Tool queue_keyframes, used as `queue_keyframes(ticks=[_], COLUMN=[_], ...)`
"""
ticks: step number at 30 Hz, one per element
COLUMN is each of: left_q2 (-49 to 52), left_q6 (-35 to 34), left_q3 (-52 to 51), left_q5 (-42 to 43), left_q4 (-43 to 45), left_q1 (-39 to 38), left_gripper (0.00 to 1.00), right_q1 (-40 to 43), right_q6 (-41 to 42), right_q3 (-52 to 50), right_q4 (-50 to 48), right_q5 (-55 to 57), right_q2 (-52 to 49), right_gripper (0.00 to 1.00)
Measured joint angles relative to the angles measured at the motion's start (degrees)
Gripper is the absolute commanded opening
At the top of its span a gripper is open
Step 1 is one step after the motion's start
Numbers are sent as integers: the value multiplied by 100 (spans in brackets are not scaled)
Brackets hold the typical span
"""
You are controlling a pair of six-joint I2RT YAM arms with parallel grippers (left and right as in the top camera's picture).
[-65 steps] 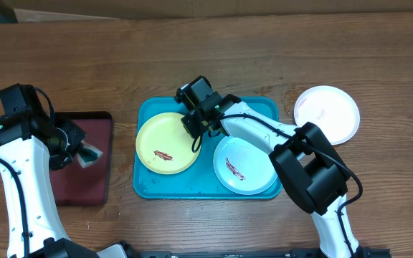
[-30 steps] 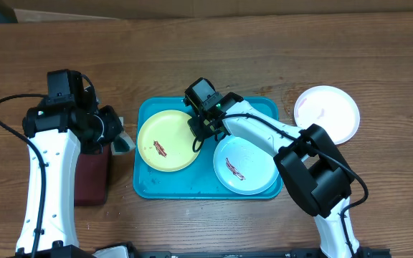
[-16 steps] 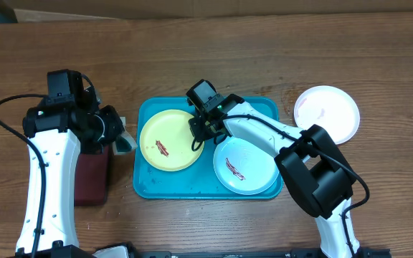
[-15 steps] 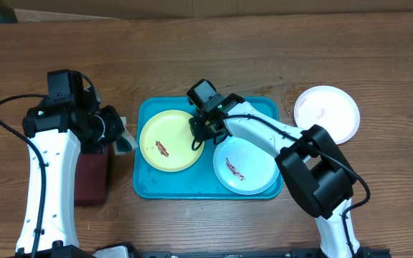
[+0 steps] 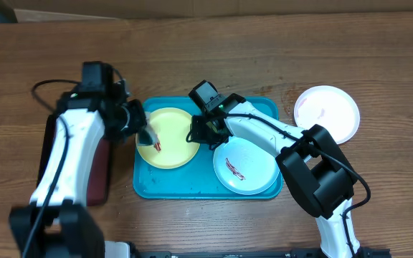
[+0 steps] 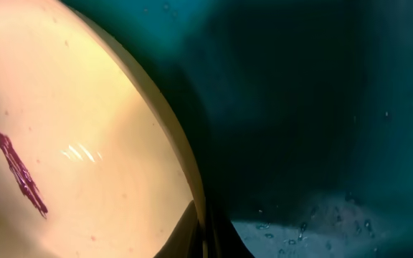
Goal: Clean dirty plates on tray and stack at the side
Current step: 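Bring the held sponge over the yellow plate with the left gripper, then scrub the yellow plate with the sponge while the right gripper holds it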
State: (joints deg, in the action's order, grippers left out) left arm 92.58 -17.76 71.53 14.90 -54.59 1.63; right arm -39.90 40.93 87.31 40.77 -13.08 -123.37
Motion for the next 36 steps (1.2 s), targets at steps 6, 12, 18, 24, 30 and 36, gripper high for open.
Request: queue_keyframes(ticks=[6,12,18,24,30,36], left_q2=[688,1047,1781,1912,1908,1875], left_q6=[0,-2,-2,74,129,79], left_q3=[-37,-37,-37,-35,94,155], left_q5=[223,361,358,409,-614,-2199], left_q4=[671,1115,1281,1322,892,605], left_q1=[-407,-811,-898,-839,-883,-916], left_gripper=[4,4,4,4,4,4], right_q1=[-17,-26,-28,-26,-26,-28], right_q6=[632,765,789,780,739,723], right_q3=[-7,-7,-7,-7,-7,-7], right_q4=[-7,-7,-4,24,31,33], right_q5=[-26,4,17,63,81,96], right_q2=[0,0,0,0,0,0], right_gripper=[4,4,4,4,4,4])
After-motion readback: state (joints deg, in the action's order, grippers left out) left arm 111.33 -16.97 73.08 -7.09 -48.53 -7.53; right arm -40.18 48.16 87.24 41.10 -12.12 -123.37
